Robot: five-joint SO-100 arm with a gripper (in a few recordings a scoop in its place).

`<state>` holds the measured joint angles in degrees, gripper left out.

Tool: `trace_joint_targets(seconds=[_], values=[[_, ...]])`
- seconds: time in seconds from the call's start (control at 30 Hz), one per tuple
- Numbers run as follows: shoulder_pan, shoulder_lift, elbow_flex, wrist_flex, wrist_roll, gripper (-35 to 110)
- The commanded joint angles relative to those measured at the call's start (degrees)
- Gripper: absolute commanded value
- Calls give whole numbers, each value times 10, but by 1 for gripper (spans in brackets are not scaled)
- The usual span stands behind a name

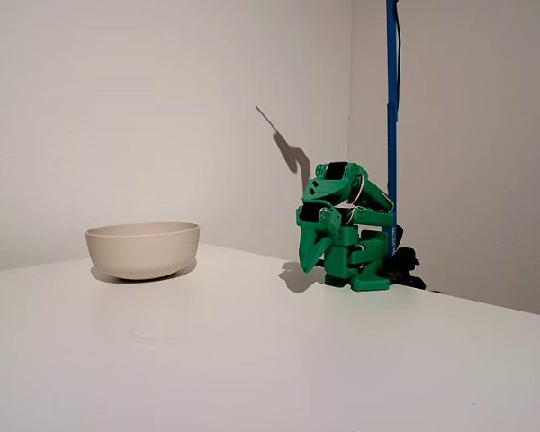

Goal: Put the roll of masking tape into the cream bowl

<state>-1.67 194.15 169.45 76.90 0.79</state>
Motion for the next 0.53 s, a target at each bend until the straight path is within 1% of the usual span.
trace_joint_targets(seconds=[0.0,0.5], values=[[-8,1,-21,6,6,-5],[-8,1,-21,6,6,-8]])
